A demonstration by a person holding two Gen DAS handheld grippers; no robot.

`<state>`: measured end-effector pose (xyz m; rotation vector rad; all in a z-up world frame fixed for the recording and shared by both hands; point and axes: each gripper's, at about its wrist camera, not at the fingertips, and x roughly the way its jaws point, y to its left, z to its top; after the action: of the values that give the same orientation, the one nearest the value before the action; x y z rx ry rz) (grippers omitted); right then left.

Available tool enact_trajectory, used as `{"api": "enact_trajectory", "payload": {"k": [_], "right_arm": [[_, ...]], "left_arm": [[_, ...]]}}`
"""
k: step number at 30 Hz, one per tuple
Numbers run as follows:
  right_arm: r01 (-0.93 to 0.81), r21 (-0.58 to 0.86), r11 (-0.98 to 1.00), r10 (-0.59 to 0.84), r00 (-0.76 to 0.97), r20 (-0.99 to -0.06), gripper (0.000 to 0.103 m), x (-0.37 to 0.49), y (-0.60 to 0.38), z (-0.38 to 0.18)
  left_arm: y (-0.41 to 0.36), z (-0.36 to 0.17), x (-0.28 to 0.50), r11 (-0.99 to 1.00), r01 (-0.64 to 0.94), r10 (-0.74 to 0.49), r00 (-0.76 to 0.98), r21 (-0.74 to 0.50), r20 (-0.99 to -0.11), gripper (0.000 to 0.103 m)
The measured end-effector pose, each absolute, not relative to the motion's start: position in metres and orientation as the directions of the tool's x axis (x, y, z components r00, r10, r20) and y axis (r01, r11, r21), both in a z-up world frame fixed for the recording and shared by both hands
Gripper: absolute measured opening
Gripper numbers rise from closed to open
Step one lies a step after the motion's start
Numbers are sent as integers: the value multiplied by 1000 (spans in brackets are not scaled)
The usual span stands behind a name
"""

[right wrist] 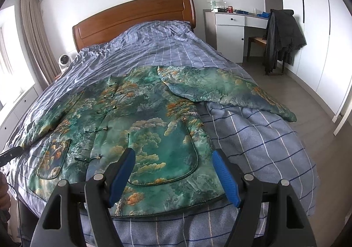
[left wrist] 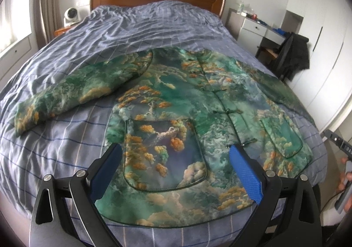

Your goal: Fold large clothes

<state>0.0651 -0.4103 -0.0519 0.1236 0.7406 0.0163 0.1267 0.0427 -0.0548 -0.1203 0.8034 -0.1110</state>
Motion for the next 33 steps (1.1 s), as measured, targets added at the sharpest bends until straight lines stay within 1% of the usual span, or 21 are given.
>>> {"api": "enact_trajectory", "payload": {"k": [24,27,29,33], "right_arm": [[47,109,993,39,740,-671,74,67,-421,-52],[71,100,993,15,741,-671,74,69,-435,-54],[118,91,989,-23,729,-684,74,72,-455,-60],[164,72,984,-65,703,-708,74,79,-484,-72]], "left_arm": [[60,-57,122,991,4,-101,696,-136,-711,99],[64,-69,124,990,-9,-97,672,-139,-734,99],[63,-78,126,991,-19,-90,651,-135,-754,99],[59,-91,131,993,-15,-82,638,-119,-765,99]]}}
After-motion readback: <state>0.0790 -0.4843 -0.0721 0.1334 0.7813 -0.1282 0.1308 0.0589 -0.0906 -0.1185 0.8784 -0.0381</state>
